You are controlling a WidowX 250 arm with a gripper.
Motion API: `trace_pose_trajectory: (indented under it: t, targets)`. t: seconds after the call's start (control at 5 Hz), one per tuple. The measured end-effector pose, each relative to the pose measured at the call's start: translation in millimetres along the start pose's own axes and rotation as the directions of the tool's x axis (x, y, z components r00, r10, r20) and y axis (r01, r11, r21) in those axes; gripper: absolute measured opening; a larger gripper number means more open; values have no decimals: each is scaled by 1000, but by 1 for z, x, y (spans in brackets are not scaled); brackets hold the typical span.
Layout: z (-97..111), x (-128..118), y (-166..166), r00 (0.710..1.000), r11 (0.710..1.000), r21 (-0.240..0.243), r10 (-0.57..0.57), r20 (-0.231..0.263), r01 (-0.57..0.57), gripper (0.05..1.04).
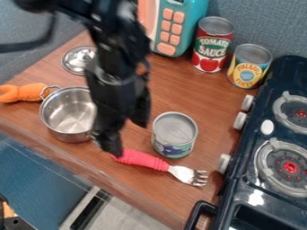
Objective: Move the red fork to the back of the can
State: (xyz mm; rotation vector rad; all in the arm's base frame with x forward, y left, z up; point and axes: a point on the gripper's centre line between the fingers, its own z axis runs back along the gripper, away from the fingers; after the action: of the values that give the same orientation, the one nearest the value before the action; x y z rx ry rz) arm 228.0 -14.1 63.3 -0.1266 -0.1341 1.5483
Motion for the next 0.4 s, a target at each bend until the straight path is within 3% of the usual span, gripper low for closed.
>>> trace_pose_trajectory:
  t: [0.2, 0.4]
  targets:
    - [-17, -3, -9, 999, 1000, 27, 8, 44, -9, 999]
    - [-35, -2, -14, 997, 996, 58, 70, 38, -72, 999]
